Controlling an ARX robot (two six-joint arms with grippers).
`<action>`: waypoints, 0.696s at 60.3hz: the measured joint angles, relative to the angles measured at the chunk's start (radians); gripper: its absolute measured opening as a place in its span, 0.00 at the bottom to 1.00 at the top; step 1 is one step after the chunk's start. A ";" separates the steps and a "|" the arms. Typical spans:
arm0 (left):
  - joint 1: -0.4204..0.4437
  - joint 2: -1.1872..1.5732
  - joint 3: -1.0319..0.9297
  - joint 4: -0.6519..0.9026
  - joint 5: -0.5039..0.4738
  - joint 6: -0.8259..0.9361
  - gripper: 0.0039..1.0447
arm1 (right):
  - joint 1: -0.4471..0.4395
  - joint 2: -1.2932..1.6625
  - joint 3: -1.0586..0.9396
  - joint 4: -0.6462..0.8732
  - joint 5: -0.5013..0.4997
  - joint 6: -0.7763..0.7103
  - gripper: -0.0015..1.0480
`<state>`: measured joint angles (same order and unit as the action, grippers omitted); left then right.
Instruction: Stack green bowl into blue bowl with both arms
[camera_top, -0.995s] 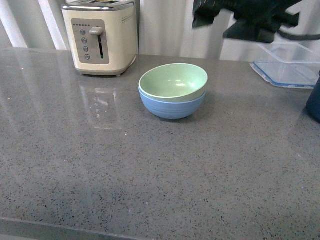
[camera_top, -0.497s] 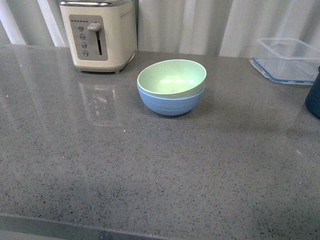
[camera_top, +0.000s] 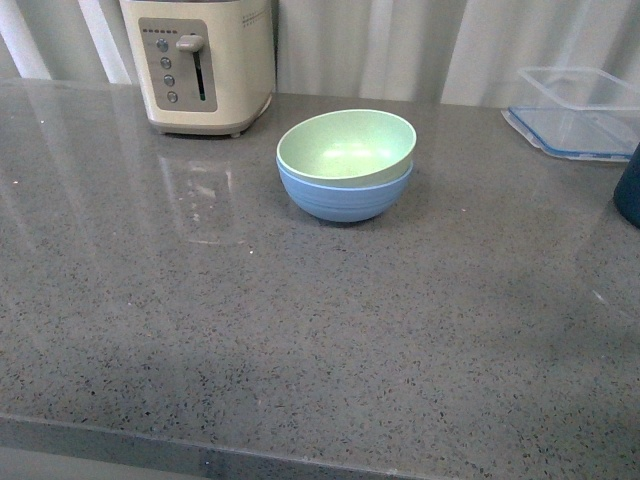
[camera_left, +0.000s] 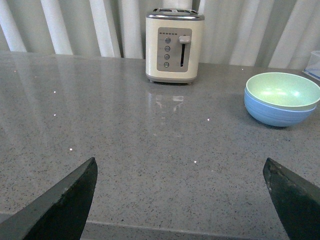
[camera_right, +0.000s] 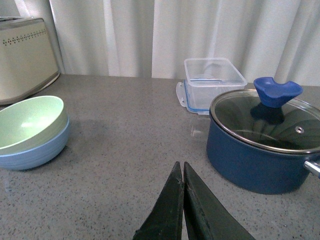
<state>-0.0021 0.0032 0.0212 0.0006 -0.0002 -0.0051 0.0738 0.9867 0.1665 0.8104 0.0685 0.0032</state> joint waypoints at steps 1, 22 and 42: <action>0.000 0.000 0.000 0.000 0.000 0.000 0.94 | -0.007 -0.006 -0.004 -0.003 -0.010 0.000 0.01; 0.000 0.000 0.000 0.000 0.000 0.000 0.94 | -0.071 -0.214 -0.094 -0.121 -0.066 0.000 0.01; 0.000 0.000 0.000 0.000 0.000 0.000 0.94 | -0.071 -0.367 -0.161 -0.206 -0.066 0.000 0.01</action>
<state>-0.0021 0.0032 0.0212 0.0006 -0.0002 -0.0051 0.0025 0.6201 0.0055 0.6044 0.0021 0.0029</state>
